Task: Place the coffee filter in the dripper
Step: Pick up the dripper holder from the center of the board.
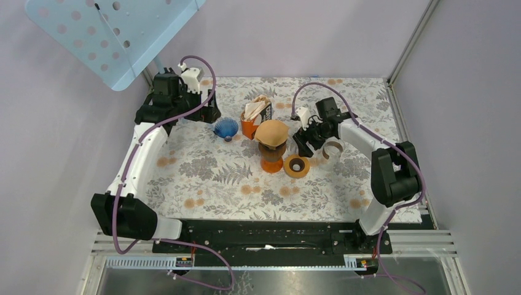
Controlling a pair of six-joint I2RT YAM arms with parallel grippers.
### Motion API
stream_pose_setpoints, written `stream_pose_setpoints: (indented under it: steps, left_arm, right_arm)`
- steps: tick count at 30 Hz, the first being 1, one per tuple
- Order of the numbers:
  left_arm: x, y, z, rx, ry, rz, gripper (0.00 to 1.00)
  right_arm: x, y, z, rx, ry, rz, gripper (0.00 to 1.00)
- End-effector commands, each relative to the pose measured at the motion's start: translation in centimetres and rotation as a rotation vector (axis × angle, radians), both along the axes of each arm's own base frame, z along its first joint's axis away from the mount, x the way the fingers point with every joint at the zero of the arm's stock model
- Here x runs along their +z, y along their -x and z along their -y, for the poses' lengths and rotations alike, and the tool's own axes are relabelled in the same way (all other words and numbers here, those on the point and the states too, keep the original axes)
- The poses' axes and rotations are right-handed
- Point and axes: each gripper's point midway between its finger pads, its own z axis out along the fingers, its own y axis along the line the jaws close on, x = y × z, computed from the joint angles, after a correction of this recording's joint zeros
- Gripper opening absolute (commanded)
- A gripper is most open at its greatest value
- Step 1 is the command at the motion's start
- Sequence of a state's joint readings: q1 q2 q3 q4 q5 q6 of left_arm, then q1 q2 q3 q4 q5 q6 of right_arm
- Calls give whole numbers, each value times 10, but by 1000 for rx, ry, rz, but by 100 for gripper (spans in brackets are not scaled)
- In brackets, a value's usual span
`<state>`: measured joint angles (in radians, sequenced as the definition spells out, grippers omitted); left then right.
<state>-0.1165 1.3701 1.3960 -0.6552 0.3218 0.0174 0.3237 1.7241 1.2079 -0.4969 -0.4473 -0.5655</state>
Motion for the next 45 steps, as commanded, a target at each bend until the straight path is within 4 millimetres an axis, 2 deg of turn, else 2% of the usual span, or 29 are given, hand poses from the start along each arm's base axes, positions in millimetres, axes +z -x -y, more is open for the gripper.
stream_pose_setpoints:
  steps: [1,24,34,40,45]
  left_arm:
    - [18,-2,1,-13,29,66,99]
    - [12,-3,-2,-11,44,48,99]
    - [10,-3,-3,-12,51,40,99]
    - [11,-4,-2,-14,55,39,99]
    - [10,-5,-2,-16,58,36,99]
  right_arm:
    - [-9,1,-8,0,-20,-14,81]
    - [-46,10,4,-101,85,-85,71]
    - [-54,20,0,-116,112,-98,66]
    - [-59,20,6,-144,150,-89,59]
    - [-48,13,6,-152,151,-60,48]
